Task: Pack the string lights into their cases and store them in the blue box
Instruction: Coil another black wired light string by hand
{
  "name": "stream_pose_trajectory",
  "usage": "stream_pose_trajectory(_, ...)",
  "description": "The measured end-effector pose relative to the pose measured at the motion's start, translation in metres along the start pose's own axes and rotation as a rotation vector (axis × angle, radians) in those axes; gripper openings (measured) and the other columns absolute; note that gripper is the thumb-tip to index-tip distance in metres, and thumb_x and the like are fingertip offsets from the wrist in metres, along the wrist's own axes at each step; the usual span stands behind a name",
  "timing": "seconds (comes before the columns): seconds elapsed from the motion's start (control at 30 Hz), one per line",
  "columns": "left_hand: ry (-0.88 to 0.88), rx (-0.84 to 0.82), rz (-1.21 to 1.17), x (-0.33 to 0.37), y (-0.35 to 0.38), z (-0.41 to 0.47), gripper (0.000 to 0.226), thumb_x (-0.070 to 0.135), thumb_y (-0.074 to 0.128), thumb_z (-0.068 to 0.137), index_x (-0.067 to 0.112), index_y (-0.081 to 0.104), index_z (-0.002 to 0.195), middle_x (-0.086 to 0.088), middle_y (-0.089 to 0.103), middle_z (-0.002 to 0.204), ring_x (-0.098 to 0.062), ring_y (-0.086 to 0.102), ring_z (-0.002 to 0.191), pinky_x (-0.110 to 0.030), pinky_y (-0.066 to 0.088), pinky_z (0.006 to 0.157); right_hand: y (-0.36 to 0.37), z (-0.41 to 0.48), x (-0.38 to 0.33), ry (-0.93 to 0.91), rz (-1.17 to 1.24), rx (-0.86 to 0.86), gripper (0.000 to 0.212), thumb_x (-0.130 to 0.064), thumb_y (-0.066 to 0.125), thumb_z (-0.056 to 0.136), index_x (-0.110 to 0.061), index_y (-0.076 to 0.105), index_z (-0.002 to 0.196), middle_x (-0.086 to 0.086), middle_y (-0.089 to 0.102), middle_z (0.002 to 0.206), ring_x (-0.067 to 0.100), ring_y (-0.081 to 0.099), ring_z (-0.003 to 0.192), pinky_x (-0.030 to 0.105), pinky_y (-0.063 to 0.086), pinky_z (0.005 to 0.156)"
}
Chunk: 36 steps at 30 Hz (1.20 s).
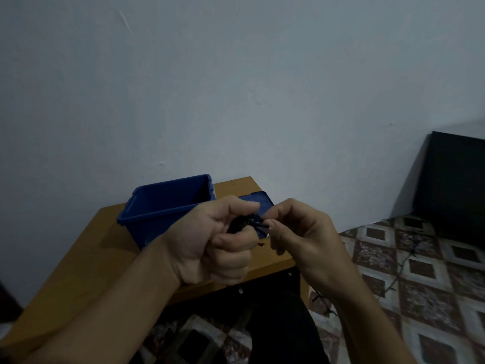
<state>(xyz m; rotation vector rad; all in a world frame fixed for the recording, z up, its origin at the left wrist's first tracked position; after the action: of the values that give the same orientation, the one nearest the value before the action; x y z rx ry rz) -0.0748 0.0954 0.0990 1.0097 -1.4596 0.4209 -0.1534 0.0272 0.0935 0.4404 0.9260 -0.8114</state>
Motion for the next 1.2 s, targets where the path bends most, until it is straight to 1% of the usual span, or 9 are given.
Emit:
stream_pose_trajectory(0.17, 0.184, -0.033, -0.111, 0.016, 0.005, 0.001, 0.05, 0.041, 0.029, 0.1, 0.017, 0.035, 0.057, 0.001, 0.027, 0.045, -0.015, 0.018, 0.041, -0.031, 0.02, 0.046, 0.008, 0.0, 0.005, 0.025, 0.023, -0.047, 0.009, -0.02, 0.065, 0.092, -0.011, 0.066, 0.089, 0.0, 0.064, 0.073, 0.017, 0.059, 0.065, 0.032, 0.049, 0.062)
stream_pose_trajectory(0.3, 0.308, -0.027, -0.221, 0.028, 0.002, 0.0, 0.056, 0.049, 0.026, 0.103, 0.011, 0.045, 0.066, -0.001, 0.03, 0.05, -0.016, 0.025, 0.046, -0.032, 0.025, 0.052, 0.009, -0.001, 0.01, 0.068, -0.029, -0.074, 0.013, -0.013, 0.06, 0.098, -0.002, 0.067, 0.096, 0.01, 0.072, 0.082, 0.033, 0.068, 0.075, 0.054, 0.055, 0.073)
stream_pose_trajectory(0.5, 0.396, -0.035, -0.284, 0.036, 0.0, 0.0, 0.063, 0.058, 0.024, 0.103, 0.01, 0.049, 0.073, -0.002, 0.032, 0.055, -0.017, 0.028, 0.049, -0.033, 0.028, 0.057, 0.018, -0.004, 0.019, 0.138, -0.108, -0.19, 0.016, -0.017, 0.056, 0.103, -0.007, 0.065, 0.094, 0.003, 0.067, 0.078, 0.016, 0.06, 0.07, 0.034, 0.049, 0.069)
stream_pose_trajectory(0.6, 0.43, -0.034, -0.315, 0.041, 0.001, -0.001, 0.064, 0.06, 0.023, 0.103, 0.01, 0.05, 0.074, -0.002, 0.031, 0.057, -0.017, 0.028, 0.051, -0.033, 0.03, 0.058, 0.018, -0.005, 0.02, 0.153, -0.117, -0.198, 0.018, -0.018, 0.051, 0.106, -0.008, 0.063, 0.095, 0.0, 0.064, 0.078, 0.014, 0.056, 0.067, 0.03, 0.046, 0.066)
stream_pose_trajectory(0.7, 0.484, 0.049, -0.319, 0.044, -0.004, -0.003, 0.062, 0.06, 0.025, 0.103, 0.011, 0.05, 0.074, -0.001, 0.034, 0.055, -0.015, 0.026, 0.05, -0.031, 0.033, 0.057, 0.019, -0.005, 0.018, 0.15, -0.174, -0.214, 0.023, -0.018, 0.045, 0.108, -0.005, 0.062, 0.099, -0.001, 0.062, 0.076, 0.018, 0.054, 0.065, 0.034, 0.046, 0.065)
stream_pose_trajectory(0.77, 0.515, 0.12, -0.31, 0.044, -0.006, -0.004, 0.06, 0.058, 0.027, 0.102, 0.012, 0.05, 0.073, 0.001, 0.039, 0.054, -0.014, 0.026, 0.049, -0.03, 0.035, 0.056, 0.021, -0.006, 0.021, 0.171, -0.163, -0.233, 0.029, -0.024, 0.045, 0.107, 0.0, 0.057, 0.098, 0.0, 0.051, 0.069, 0.023, 0.044, 0.062, 0.043, 0.038, 0.062)
stream_pose_trajectory(0.87, 0.561, 0.221, -0.293, 0.046, -0.01, -0.007, 0.058, 0.058, 0.029, 0.101, 0.014, 0.051, 0.071, 0.003, 0.039, 0.054, -0.013, 0.027, 0.047, -0.029, 0.033, 0.055, 0.024, -0.006, 0.021, 0.201, -0.082, -0.24, 0.034, -0.033, 0.048, 0.101, 0.0, 0.049, 0.092, 0.003, 0.036, 0.07, 0.024, 0.029, 0.063, 0.043, 0.028, 0.06)
stream_pose_trajectory(1.03, 0.652, 0.355, -0.284, 0.054, -0.013, -0.012, 0.053, 0.054, 0.032, 0.1, 0.015, 0.052, 0.071, 0.003, 0.034, 0.055, -0.012, 0.029, 0.047, -0.029, 0.033, 0.054, 0.02, -0.007, 0.024, 0.205, -0.092, -0.225, 0.016, -0.019, 0.043, 0.109, -0.013, 0.051, 0.097, -0.002, 0.053, 0.069, 0.018, 0.048, 0.062, 0.031, 0.041, 0.062)
stream_pose_trajectory(1.2, 0.698, 0.42, -0.285, 0.059, -0.011, -0.017, 0.053, 0.052, 0.033, 0.101, 0.015, 0.054, 0.07, 0.003, 0.034, 0.056, -0.013, 0.03, 0.047, -0.028, 0.036, 0.052, 0.021, -0.007, 0.021, 0.206, -0.142, -0.242, 0.021, -0.018, 0.043, 0.108, -0.015, 0.062, 0.099, 0.001, 0.067, 0.076, 0.019, 0.061, 0.066, 0.029, 0.049, 0.067)
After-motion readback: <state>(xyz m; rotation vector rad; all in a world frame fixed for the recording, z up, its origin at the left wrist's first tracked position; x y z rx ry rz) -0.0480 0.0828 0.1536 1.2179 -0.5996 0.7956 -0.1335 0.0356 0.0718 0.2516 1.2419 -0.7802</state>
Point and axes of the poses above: each hand's wrist, its own z-axis towards the middle knuckle, its own y-axis out of the palm, x = y × z, the point moved 8 cm from there along z, towards the middle knuckle
